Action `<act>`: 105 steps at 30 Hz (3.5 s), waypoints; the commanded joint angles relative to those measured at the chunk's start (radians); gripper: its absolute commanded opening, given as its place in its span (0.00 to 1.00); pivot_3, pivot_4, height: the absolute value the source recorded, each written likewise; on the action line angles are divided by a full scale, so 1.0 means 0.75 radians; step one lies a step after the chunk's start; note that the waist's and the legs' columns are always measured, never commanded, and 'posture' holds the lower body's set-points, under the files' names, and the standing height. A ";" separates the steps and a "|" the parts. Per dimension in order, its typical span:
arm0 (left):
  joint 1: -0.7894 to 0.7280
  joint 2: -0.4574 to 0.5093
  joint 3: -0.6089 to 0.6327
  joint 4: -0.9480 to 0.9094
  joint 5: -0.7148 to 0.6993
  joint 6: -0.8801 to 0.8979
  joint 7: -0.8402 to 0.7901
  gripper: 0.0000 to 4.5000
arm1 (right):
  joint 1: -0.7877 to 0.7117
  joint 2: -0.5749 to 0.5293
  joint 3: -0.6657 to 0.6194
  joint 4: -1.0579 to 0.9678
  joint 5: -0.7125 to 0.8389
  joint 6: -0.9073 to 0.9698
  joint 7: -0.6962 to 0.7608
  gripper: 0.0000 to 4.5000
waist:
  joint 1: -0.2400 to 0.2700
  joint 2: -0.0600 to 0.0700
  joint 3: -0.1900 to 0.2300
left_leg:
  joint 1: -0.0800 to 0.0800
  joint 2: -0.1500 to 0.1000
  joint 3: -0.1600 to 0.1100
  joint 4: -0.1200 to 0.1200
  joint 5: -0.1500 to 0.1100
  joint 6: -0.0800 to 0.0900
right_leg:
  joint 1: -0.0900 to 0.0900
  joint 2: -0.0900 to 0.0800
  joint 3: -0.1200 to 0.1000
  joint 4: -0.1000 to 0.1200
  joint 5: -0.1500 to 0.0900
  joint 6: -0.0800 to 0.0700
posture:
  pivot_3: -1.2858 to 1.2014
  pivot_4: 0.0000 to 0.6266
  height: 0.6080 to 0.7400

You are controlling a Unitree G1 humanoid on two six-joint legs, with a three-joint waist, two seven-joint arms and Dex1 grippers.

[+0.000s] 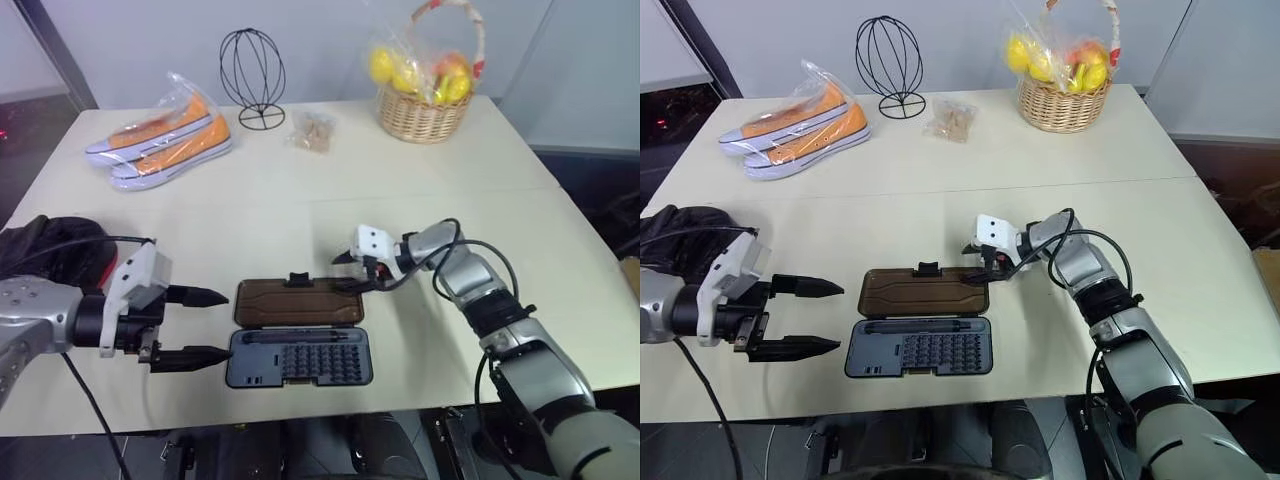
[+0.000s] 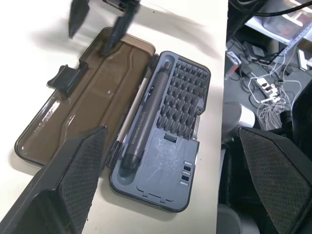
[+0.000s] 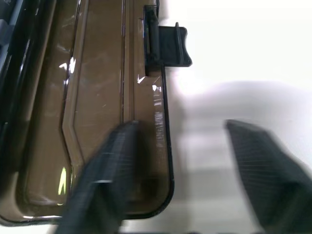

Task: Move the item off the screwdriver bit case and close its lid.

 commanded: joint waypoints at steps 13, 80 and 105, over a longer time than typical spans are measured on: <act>-0.001 -0.034 0.028 -0.037 -0.086 0.032 0.014 0.94 | 0.274 -0.383 -0.401 -1.130 0.578 0.803 -0.022 1.00 | 0.022 0.001 0.003 | -0.002 0.000 0.000 0.000 0.000 0.000 | -0.002 -0.001 -0.001 -0.001 -0.003 -0.002 | 0.52 0.24 1.00; 0.080 -0.220 -0.248 0.000 0.080 -0.098 0.089 0.00 | 0.129 -0.138 0.013 -0.428 -0.037 0.035 -0.200 0.02 | 0.017 -0.003 0.006 | 0.000 0.002 -0.001 -0.001 0.000 0.001 | 0.000 -0.001 -0.002 -0.001 -0.002 0.000 | 0.52 0.24 1.00; 0.030 -0.101 -0.340 0.048 0.212 -0.229 0.045 0.00 | 0.102 -0.101 -0.014 -0.478 0.040 0.244 -0.221 0.02 | 0.023 -0.007 0.012 | 0.000 0.000 0.000 -0.002 0.000 0.001 | -0.001 0.000 -0.001 -0.001 -0.005 -0.005 | 0.52 0.24 1.00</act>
